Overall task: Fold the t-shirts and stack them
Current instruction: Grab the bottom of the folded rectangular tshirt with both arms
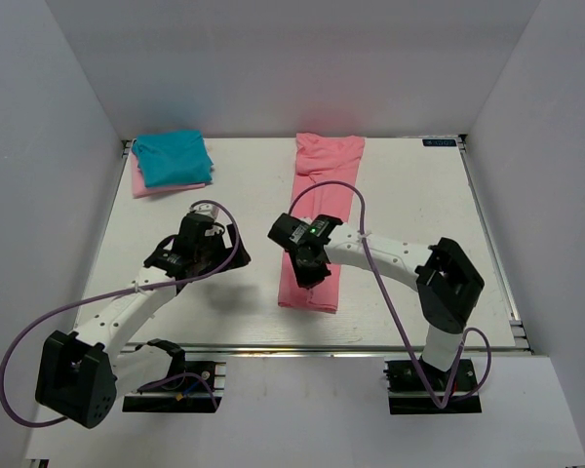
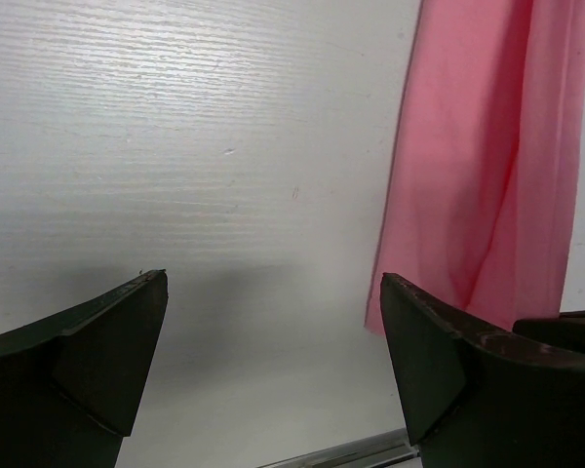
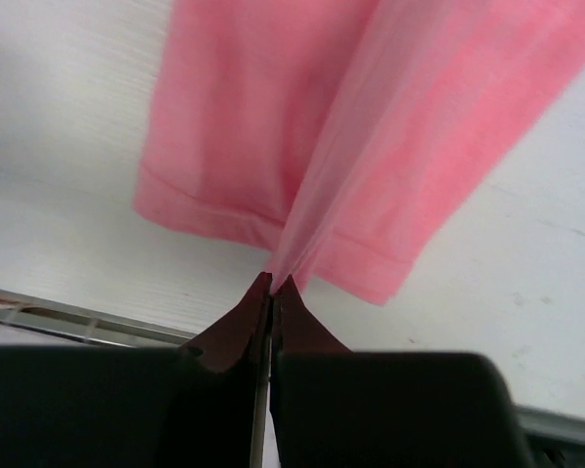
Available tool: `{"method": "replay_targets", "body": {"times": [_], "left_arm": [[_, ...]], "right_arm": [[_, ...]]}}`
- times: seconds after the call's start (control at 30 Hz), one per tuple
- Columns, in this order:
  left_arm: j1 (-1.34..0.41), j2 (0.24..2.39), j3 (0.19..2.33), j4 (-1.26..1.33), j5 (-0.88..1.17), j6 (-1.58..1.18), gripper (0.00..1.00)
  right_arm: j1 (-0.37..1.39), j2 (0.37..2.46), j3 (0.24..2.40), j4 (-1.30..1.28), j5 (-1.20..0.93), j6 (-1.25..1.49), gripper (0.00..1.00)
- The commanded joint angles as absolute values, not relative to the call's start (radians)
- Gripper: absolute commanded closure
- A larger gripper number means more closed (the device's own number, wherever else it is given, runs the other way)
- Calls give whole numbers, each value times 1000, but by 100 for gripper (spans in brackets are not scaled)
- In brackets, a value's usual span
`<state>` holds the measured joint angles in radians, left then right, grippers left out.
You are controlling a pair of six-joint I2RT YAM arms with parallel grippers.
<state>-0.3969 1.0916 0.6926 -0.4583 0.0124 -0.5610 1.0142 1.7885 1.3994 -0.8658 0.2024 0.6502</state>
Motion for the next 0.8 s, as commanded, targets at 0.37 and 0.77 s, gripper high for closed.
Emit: {"method": "replay_targets", "body": {"times": [0.37,0.77], "left_arm": [[-402,1135,681,-408,66,-526,0],[-402,1144,681,-408,75,-526,0]], "right_arm": [[1009,1710,1508,-1309,364,683,100],[986,1618,1493,-1312,423,675,100]]}}
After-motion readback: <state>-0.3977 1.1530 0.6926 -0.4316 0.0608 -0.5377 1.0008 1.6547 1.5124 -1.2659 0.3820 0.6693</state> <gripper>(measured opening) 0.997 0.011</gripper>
